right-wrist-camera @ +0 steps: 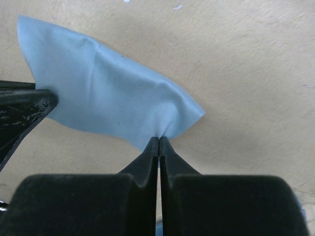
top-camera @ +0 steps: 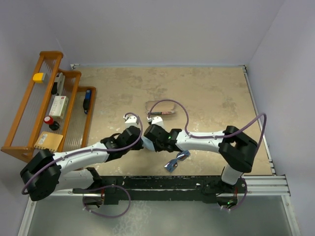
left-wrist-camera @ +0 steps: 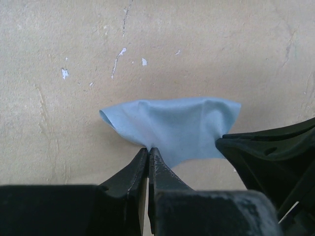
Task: Organize the sunglasses
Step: Pick up the glasses cleaning cloth from the center of the board.
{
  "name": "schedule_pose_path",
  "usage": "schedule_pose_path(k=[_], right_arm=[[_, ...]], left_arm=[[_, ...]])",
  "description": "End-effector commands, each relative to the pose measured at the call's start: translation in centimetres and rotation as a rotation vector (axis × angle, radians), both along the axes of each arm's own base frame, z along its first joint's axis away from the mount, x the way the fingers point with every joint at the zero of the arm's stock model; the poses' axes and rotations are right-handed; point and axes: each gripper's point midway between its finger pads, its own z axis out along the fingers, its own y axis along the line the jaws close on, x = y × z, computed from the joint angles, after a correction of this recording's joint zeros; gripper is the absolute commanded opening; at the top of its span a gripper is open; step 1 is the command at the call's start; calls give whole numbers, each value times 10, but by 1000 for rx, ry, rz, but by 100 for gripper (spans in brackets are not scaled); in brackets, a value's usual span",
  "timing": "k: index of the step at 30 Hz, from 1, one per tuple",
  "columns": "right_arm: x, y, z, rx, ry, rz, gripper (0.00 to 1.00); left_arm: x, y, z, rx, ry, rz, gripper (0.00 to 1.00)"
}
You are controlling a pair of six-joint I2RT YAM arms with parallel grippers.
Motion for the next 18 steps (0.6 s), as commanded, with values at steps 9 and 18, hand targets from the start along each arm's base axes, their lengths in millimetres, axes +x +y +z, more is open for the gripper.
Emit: schedule_pose_path(k=[9, 18], right_arm=[[40, -27, 41, 50, -62, -40, 0], [76, -38, 73, 72, -119, -61, 0]], left_arm=[[31, -34, 41, -12, -83, -35, 0], [65, -52, 74, 25, -162, -43, 0]])
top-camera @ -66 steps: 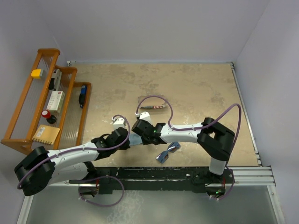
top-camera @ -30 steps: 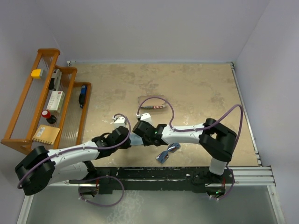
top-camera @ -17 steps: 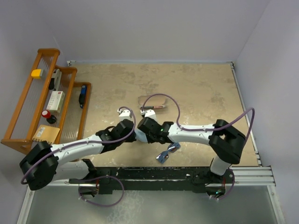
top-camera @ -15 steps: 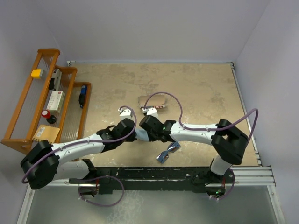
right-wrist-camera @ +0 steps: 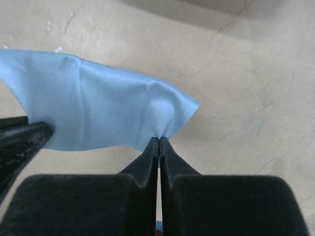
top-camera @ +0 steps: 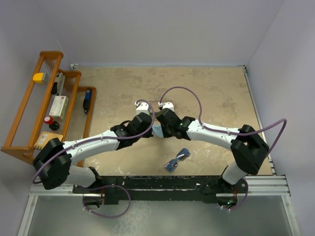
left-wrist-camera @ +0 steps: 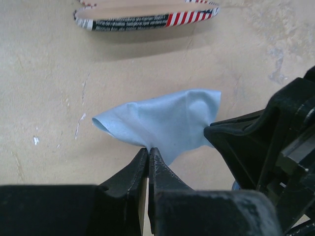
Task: Organize the sunglasses
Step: Pick up the glasses cleaning cloth from the center of the board, then place the glasses cleaning cloth in the sunglasses case.
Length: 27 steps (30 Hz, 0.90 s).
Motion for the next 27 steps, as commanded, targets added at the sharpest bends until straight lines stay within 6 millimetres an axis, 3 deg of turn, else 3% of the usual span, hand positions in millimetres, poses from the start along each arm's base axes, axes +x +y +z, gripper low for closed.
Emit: schedule_pose_path(k=[1, 8, 16, 27], right_arm=[[27, 5, 43, 45, -77, 20, 0], [59, -1, 61, 62, -101, 7, 0], [90, 0, 64, 59, -107, -4, 0], [126, -2, 66, 66, -120, -27, 0]], left_arm=[[27, -10, 33, 0, -88, 1, 0], [62, -3, 45, -3, -100, 33, 0], [97, 0, 51, 19, -115, 48, 0], [131, -10, 40, 35, -96, 34, 0]])
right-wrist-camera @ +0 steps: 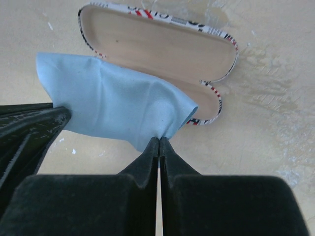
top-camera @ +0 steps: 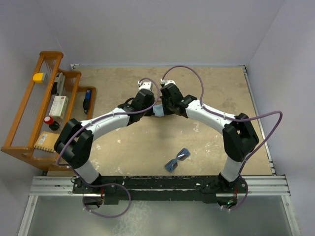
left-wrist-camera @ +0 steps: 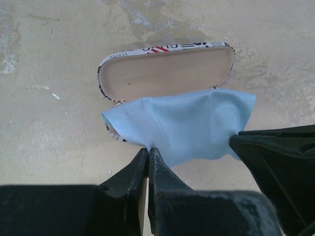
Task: Organize the sunglasses
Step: Place the glasses cleaning cloth in the sunglasses case.
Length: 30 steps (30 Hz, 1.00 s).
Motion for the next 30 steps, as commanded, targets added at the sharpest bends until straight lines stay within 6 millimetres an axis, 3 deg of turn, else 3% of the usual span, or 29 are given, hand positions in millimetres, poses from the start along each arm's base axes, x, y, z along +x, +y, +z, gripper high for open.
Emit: schedule_pose_path(k=[1, 7, 19, 30], right_arm=[[21, 5, 24, 32, -57, 7, 0], [35, 3, 19, 34, -47, -7, 0], [50, 5, 2, 23, -29, -19, 0], [55, -2, -12, 11, -8, -34, 0]], left_arm=[[23, -11, 23, -33, -59, -23, 0], [38, -13, 21, -40, -54, -28, 0], [58, -5, -8, -43, -7, -25, 0], [59, -10, -20, -77, 33, -43, 0]])
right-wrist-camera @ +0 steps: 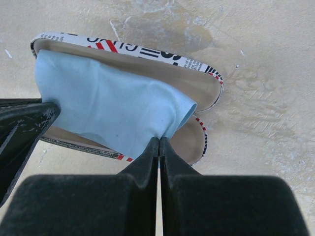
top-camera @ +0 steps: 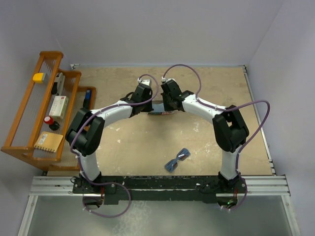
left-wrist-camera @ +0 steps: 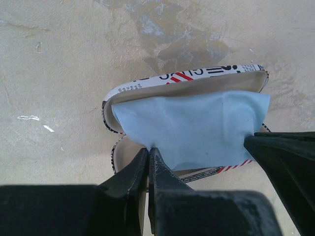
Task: Organize the sunglasses
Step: Place the glasses cleaning cloth in the sunglasses case.
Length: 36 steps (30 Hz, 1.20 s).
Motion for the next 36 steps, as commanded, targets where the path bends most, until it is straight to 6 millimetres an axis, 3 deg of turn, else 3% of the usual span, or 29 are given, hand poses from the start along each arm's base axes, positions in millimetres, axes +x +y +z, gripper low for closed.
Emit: schedule_pose_path(k=[1, 8, 36], right_arm=[[14, 5, 17, 32, -49, 4, 0], [14, 4, 10, 29, -37, 5, 0], [-5, -8, -17, 18, 8, -25, 0]], left_arm=[[14, -14, 24, -61, -57, -24, 0], [8, -14, 24, -77, -32, -25, 0], [-22, 0, -11, -53, 62, -13, 0]])
